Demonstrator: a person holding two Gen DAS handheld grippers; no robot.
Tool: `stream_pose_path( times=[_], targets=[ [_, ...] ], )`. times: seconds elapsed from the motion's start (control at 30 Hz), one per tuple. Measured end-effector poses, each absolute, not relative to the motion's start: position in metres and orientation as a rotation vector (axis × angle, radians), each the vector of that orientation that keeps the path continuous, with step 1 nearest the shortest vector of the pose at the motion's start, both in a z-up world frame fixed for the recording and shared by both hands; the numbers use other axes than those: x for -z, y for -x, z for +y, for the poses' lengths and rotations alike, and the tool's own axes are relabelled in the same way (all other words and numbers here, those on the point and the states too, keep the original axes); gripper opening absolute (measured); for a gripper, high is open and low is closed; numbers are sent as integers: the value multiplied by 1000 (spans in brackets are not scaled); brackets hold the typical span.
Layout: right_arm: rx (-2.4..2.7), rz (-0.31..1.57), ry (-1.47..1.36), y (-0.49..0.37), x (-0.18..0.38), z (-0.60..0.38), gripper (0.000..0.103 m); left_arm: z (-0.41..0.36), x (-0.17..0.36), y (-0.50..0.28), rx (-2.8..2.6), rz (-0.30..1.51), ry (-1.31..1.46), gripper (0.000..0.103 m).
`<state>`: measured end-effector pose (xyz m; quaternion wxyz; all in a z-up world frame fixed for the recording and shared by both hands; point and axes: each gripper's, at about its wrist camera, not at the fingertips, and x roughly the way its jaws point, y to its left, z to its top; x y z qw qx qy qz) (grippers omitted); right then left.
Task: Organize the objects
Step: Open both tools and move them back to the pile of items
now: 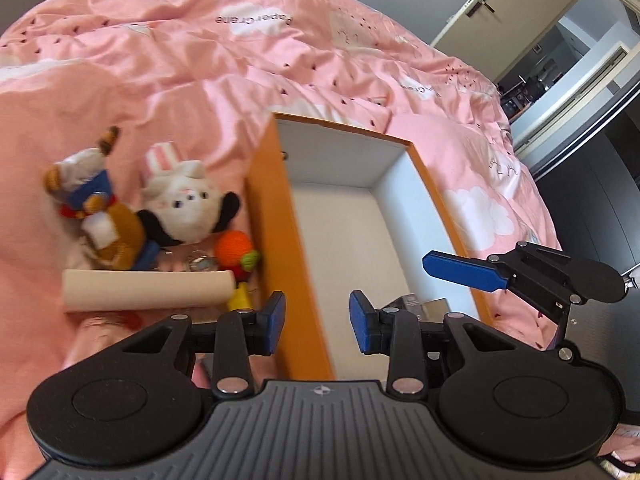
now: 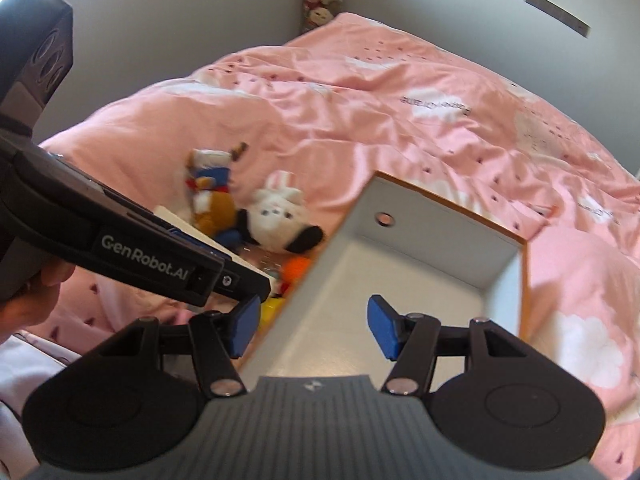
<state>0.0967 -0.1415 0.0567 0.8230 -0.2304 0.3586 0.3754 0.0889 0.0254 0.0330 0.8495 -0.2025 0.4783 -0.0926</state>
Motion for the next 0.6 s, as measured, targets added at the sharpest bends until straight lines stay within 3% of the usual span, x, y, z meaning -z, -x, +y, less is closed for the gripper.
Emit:
stream_pose_path(
  times=[0.2, 0.33, 0.6],
  targets=[
    [-937, 750, 567, -82, -50, -107, 61, 62, -27, -74, 190, 1038, 450, 39],
    [-1005, 792, 638, -78, -39, -86, 50, 79, -17, -68, 195, 1085, 475, 39],
    [-1065, 915, 771, -77, -5, -57, 39, 92, 14, -67, 175, 1147, 559, 39]
  ],
)
